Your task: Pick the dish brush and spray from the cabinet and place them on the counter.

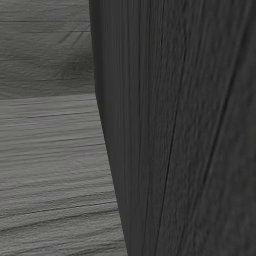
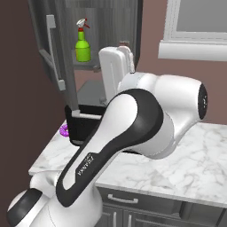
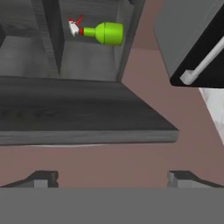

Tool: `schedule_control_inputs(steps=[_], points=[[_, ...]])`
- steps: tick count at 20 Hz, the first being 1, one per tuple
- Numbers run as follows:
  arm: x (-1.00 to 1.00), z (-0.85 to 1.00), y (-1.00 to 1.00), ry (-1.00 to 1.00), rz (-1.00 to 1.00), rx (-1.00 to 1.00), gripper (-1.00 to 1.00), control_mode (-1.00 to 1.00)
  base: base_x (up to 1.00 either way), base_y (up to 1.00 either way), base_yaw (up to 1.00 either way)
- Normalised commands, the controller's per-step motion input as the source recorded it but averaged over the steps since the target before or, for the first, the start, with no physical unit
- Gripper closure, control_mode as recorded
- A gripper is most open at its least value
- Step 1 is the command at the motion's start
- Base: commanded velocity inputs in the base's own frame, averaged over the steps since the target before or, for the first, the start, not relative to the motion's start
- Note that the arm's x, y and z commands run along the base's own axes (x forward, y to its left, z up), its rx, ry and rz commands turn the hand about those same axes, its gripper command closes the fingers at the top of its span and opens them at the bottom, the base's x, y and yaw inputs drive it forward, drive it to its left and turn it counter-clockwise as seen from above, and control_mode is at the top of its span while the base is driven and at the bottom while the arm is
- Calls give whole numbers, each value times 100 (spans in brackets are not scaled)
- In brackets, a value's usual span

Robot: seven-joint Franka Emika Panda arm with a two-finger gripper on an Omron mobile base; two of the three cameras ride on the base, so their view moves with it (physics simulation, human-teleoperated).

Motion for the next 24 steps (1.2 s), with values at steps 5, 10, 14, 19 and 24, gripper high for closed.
schedule_control_inputs(steps=[5,10,14,19,24], points=[[30,0,2,0,0,1,-100,-100,0,0,0],[28,0,0,0,0,0,-100,-100,0,0,0],[15,0,2,0,0,1,-100,-100,0,0,0],[19,0,5,0,2,3,-100,-100,0,0,0],[19,0,4,0,7,6,-100,-100,0,0,0]])
